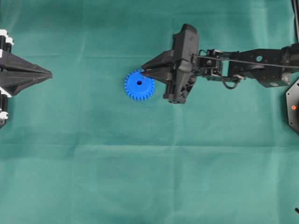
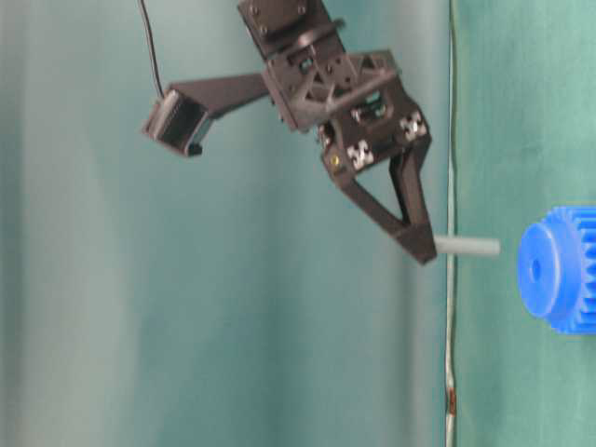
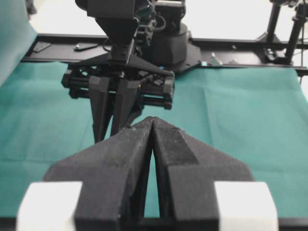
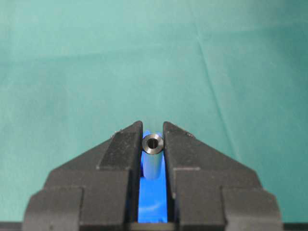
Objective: Insert the shaft placed at a random location into the center hole of the medium gear at another random location.
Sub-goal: 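Carry the shaft left and position it above the blue gear's center hole, then lower the shaft into the gear's center hole with the right gripper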
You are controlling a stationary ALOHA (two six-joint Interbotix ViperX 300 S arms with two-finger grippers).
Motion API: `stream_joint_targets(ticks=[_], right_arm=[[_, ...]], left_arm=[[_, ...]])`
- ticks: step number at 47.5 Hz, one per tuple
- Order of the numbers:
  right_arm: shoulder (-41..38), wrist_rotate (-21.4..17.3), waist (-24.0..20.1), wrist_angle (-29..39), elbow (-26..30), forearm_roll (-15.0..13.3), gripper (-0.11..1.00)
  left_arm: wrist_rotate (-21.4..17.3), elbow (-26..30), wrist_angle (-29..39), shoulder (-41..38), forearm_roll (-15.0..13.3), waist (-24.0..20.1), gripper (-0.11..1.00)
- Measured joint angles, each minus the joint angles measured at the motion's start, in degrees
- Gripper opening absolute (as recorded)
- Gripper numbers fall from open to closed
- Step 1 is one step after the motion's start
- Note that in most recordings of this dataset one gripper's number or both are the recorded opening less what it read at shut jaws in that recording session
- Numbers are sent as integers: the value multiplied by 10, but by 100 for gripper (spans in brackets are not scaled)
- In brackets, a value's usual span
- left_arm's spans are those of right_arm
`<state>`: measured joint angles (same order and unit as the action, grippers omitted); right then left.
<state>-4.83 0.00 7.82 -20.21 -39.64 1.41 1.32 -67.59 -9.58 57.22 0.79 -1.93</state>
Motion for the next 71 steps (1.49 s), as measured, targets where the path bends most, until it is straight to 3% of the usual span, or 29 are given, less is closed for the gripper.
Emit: stream_joint_targets(ticks=[13,63,71], right_arm=[[-23,0,-5,5,27,0,13],[-49,0,-6,6,29,17,13],[-31,0,-6,31,29,17,13]], left_arm=[[0,0,0,0,1,0,0],[0,0,0,0,1,0,0],[1,0,0,1,1,0,0]])
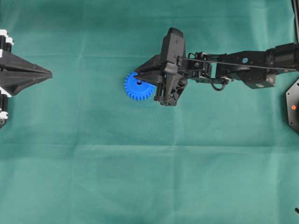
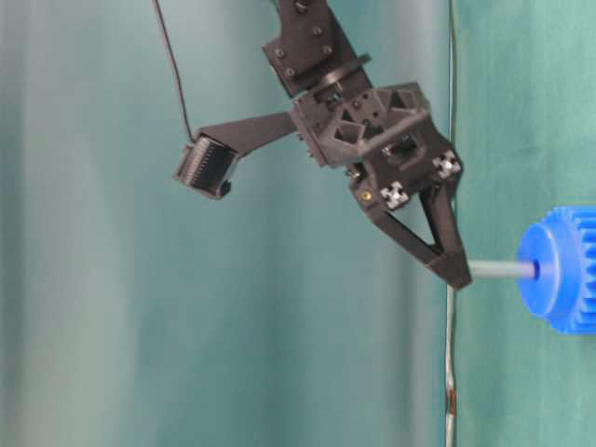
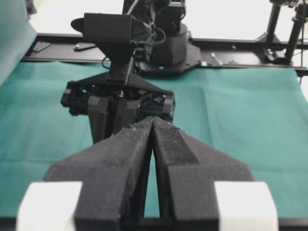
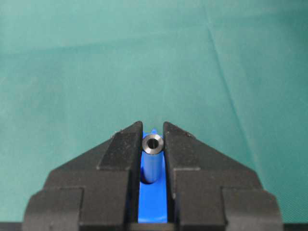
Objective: Insert the shaft placed at a random location into the center hole of the medium gear at another random location.
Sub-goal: 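Lower the shaft into the gear's center hole with the right gripper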
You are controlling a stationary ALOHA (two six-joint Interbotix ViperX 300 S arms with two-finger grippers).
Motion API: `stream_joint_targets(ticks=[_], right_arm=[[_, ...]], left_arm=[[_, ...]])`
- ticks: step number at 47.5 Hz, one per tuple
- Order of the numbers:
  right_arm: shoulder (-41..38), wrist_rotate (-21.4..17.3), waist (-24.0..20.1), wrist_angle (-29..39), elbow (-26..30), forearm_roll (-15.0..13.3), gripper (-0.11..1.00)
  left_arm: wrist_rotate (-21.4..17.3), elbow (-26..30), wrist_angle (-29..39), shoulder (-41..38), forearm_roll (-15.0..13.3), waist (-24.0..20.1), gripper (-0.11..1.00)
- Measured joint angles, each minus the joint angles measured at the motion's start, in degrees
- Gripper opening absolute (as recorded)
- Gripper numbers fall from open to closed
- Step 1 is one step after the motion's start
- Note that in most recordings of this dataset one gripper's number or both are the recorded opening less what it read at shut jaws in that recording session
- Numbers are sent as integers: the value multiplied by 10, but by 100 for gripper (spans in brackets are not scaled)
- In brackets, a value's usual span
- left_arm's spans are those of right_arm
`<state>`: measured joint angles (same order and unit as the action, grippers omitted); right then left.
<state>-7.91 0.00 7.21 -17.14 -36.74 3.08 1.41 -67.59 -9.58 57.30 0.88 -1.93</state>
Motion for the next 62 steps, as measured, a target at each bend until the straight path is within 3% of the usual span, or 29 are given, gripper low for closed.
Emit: stream_joint_targets(ticks=[10,38,62], right_arm=[[28,0,0,9,0,0,13],[-14,0,-2,-9,3,0,13],[3,0,-2,-11,1,1,13]], left_arm=[[0,0,0,0,-1,0,0],[1,0,0,0,-1,0,0],[1,-1,0,0,-1,0,0]])
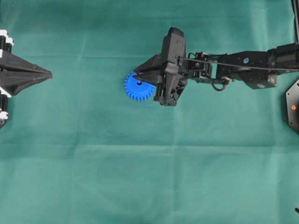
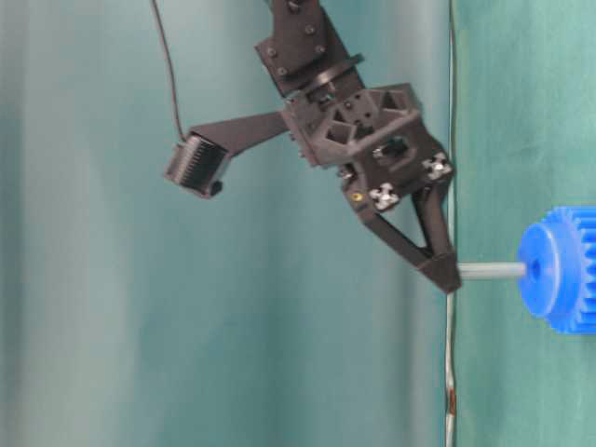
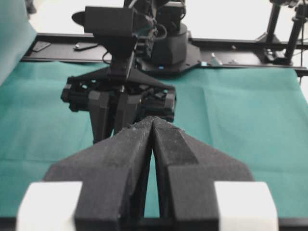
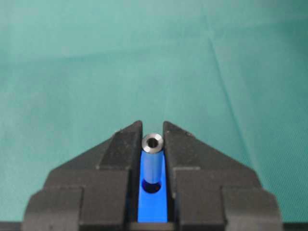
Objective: Insert the shaft placed at a random location into the center hole of the medium gear at another random location.
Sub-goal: 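Lower the shaft into the gear's center hole with the right gripper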
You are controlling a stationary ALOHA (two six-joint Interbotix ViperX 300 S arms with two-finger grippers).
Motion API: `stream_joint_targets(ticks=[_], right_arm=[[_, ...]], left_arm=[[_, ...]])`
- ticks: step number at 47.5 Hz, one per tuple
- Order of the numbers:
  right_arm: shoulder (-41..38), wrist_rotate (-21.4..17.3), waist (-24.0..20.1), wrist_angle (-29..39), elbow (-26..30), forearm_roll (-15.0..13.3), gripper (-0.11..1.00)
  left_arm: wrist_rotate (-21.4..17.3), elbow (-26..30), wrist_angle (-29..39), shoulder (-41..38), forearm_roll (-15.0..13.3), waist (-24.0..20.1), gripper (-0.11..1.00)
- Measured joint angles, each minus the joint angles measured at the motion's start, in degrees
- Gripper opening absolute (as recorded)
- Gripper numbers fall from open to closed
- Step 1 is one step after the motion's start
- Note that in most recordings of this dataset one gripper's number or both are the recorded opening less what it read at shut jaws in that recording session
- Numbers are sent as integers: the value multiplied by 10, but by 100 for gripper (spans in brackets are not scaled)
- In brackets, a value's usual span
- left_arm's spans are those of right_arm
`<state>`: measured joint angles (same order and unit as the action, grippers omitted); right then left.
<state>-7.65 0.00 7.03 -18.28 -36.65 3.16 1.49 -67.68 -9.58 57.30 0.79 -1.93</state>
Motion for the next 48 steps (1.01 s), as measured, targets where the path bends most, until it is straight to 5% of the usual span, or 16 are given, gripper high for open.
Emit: stream_joint_targets(ticks=[48], right_arm=[[-34,0,-1,-10,-1,0,13]], left_arm=[[0,0,0,0,1,0,0]])
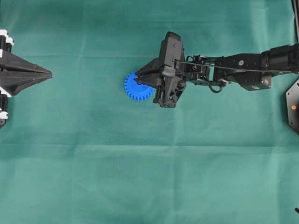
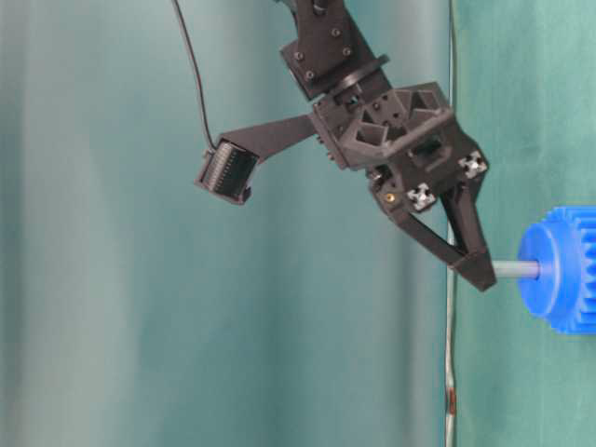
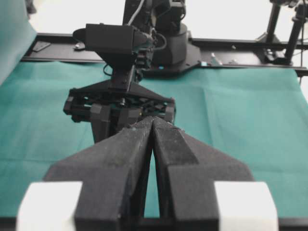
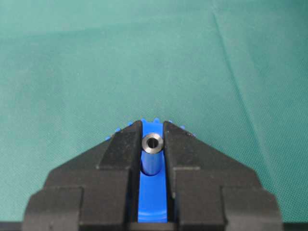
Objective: Insert the shaft placed at a random location into the center hole of the medium gear at another random location.
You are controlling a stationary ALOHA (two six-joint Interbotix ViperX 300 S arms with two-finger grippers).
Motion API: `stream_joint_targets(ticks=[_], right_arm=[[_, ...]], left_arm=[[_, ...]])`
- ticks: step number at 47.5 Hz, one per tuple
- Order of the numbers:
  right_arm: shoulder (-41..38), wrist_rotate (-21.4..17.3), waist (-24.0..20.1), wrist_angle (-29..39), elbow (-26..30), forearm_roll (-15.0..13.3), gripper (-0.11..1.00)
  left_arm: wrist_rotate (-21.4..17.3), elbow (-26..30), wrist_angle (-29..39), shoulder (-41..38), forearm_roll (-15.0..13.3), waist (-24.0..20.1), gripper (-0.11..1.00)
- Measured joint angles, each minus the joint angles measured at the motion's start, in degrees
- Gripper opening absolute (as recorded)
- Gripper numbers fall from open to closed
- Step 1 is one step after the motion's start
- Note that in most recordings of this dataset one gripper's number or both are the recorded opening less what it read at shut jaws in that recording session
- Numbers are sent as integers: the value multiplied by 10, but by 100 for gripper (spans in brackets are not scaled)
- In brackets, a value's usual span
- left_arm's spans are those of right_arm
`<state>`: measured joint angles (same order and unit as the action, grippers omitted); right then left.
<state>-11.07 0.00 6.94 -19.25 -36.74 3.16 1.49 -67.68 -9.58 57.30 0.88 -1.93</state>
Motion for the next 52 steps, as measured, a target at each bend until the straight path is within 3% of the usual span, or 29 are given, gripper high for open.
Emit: stream_joint_targets(ticks=[52], right_arm=[[-37,0,-4,-10,6,0,14]], left_arm=[[0,1,1,-1,0,0,0]])
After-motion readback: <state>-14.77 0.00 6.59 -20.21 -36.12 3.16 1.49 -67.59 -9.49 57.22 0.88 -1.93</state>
